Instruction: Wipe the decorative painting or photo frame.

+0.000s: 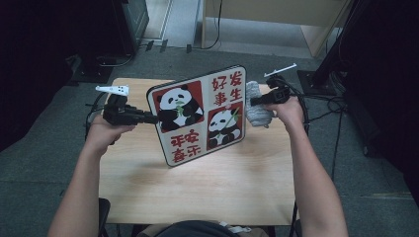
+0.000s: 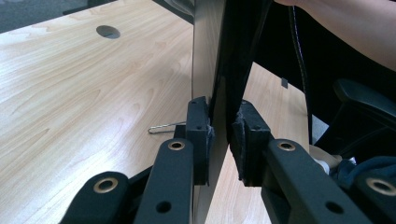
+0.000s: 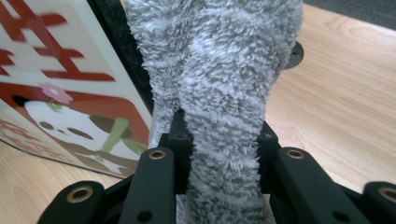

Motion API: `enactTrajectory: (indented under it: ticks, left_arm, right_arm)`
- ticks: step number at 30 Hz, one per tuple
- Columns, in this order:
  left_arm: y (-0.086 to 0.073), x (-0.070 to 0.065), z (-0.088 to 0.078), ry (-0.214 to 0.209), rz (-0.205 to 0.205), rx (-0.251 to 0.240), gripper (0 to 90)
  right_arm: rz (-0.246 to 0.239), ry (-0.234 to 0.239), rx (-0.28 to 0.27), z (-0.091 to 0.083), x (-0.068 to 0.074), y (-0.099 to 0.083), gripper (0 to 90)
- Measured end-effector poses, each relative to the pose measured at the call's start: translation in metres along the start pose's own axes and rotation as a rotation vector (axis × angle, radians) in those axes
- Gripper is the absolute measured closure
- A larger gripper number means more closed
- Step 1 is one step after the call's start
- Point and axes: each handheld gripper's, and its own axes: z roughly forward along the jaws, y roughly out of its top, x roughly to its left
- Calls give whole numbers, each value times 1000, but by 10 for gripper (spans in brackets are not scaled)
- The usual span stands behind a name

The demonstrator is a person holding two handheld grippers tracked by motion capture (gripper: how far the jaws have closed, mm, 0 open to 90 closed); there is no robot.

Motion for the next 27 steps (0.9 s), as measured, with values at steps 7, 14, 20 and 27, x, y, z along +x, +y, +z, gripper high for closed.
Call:
enactTrajectory:
  ticks: [7, 14, 20, 27]
  left_arm:
    - [0, 0, 0, -1, -1, -1, 783]
    - [0, 0, 1, 0, -2, -1, 782]
    - [0, 0, 1, -2, -3, 0, 782]
    - [0, 0, 1, -2, -1, 1, 781]
  right_arm:
    - [12, 5, 5, 7, -3, -9, 699]
    - [20, 2, 13, 15, -4, -20, 699]
    - [24, -8, 7, 23, -6, -32, 699]
    - [33, -14, 14, 31, -8, -44, 699]
